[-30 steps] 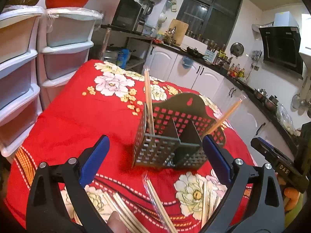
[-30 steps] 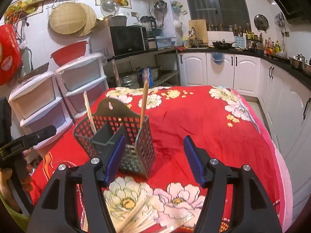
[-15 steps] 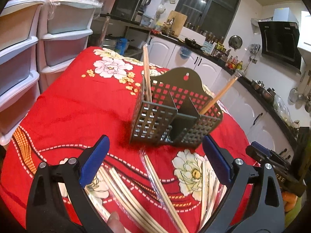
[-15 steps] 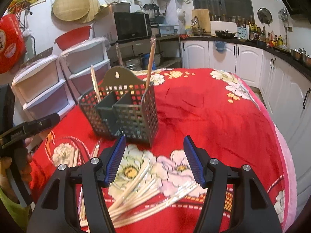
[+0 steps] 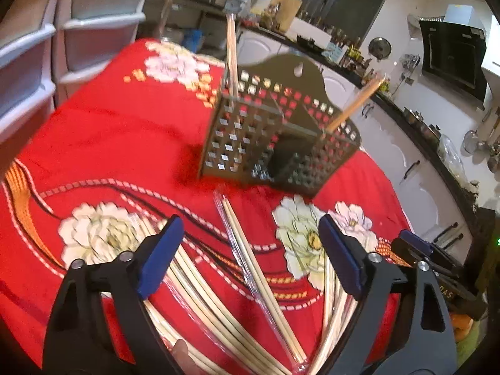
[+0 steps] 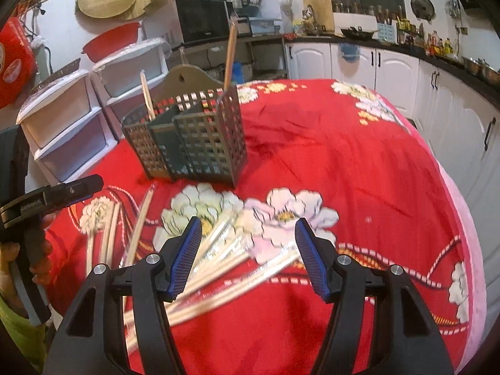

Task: Organize utensils
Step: 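Move the left tool back to the bundles and grasp a chopstick while the right tool grasps another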

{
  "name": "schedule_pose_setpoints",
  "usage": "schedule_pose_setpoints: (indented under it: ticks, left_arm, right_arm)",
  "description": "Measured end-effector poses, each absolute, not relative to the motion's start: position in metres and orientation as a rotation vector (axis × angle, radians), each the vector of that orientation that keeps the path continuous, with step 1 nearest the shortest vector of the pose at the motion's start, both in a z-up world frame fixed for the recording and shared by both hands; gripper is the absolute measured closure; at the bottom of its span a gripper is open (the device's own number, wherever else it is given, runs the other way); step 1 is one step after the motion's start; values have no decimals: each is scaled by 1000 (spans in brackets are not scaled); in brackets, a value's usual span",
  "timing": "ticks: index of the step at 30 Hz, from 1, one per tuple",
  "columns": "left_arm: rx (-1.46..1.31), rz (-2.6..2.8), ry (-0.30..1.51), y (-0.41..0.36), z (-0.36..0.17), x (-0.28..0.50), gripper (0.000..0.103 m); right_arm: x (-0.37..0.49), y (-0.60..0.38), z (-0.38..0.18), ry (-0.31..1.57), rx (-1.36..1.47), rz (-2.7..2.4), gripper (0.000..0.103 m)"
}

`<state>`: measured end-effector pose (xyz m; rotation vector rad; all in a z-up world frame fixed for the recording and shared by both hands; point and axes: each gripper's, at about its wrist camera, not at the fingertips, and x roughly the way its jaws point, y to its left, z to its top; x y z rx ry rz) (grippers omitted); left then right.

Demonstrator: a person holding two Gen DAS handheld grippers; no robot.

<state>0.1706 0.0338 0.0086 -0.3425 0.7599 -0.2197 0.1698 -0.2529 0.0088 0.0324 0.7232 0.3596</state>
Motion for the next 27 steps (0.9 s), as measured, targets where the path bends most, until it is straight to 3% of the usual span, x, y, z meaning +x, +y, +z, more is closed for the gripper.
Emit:
schedule_pose_setpoints:
  ticks: [5, 10, 27]
  left_arm:
    - [-353, -232, 812, 26, -4, 173, 40]
    - [-329, -265, 863, 14, -15, 176, 44]
    - [-327, -223, 1012, 5, -41, 212, 61]
  right_arm:
    - [167, -258, -3, 757, 41, 350, 43]
    - [168, -263, -15, 795, 61, 341, 44]
    - [215, -277, -45, 944, 211, 283, 74]
